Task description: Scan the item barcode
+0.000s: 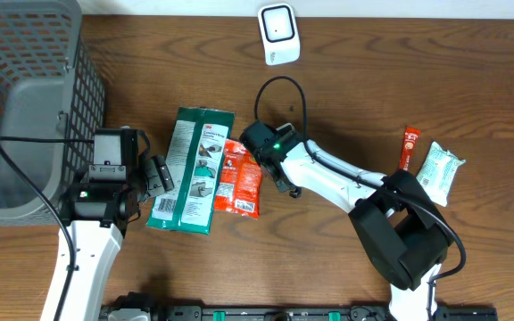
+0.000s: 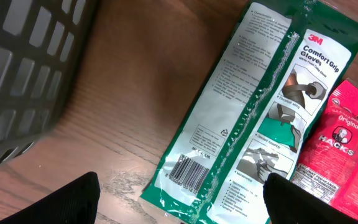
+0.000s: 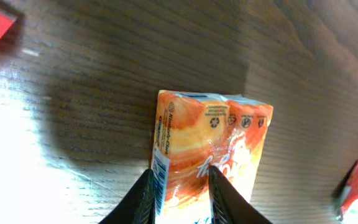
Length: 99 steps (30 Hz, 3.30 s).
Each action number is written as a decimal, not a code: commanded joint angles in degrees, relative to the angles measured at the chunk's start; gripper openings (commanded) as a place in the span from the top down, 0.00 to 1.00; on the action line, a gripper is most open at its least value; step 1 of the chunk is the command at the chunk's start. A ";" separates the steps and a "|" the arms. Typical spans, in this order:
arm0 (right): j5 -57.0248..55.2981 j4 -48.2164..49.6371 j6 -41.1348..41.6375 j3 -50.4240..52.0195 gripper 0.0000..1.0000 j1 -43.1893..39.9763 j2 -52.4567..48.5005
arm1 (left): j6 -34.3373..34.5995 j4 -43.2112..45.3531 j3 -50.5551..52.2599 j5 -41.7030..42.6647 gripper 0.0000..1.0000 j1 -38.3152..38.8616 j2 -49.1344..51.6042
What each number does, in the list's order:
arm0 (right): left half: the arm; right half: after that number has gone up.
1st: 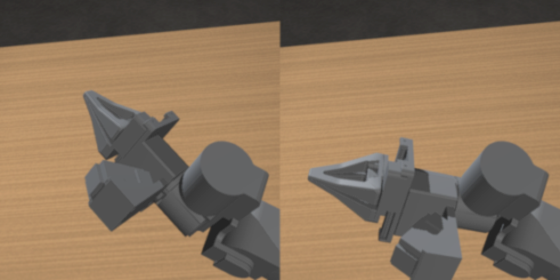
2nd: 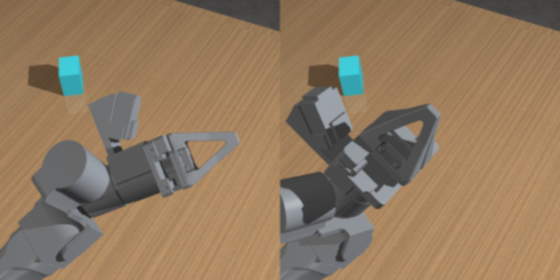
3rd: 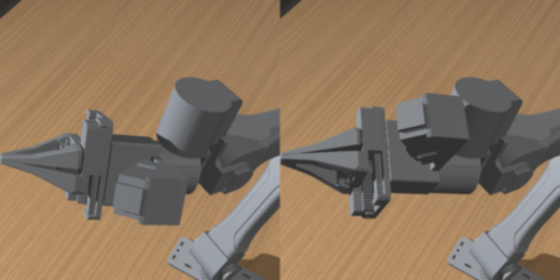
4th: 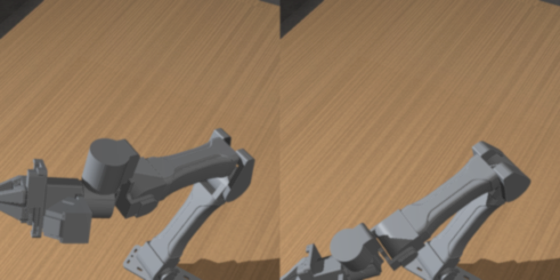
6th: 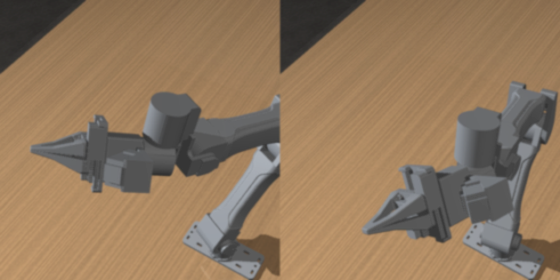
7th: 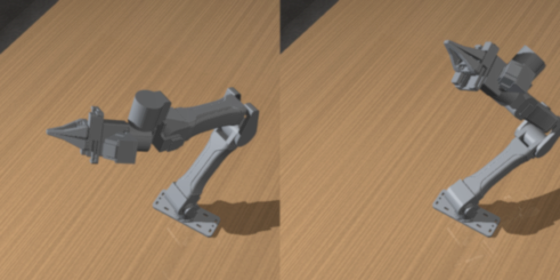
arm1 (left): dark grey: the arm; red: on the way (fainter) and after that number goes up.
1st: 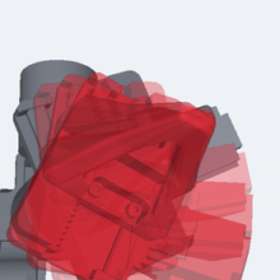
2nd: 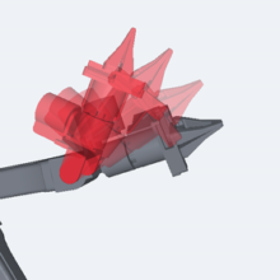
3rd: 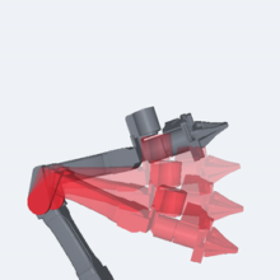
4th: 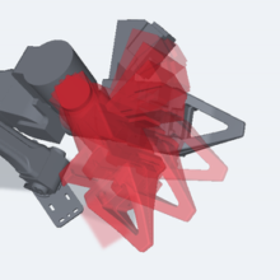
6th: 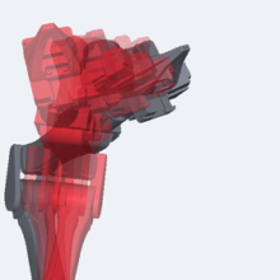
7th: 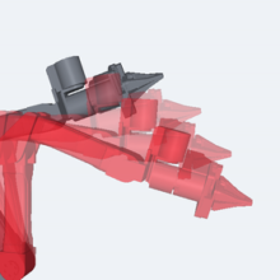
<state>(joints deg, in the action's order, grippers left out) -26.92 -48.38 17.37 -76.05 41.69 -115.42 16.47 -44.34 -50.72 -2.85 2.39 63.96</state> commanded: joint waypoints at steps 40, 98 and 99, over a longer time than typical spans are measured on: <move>1.22 -5.11 4.79 -1.92 0.62 0.72 7.06 | 0.11 0.24 -0.83 0.35 0.15 -0.17 0.02; -8.59 8.46 0.39 8.35 0.81 3.78 1.11 | 0.11 0.24 -0.83 0.35 0.15 -0.17 0.02; -8.61 8.48 0.39 8.35 0.83 3.78 1.11 | 0.11 0.24 -0.83 0.35 0.15 -0.17 0.02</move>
<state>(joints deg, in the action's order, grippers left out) -35.42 -39.83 17.58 -68.10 45.28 -113.58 16.47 -44.10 -50.72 -2.85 2.39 63.96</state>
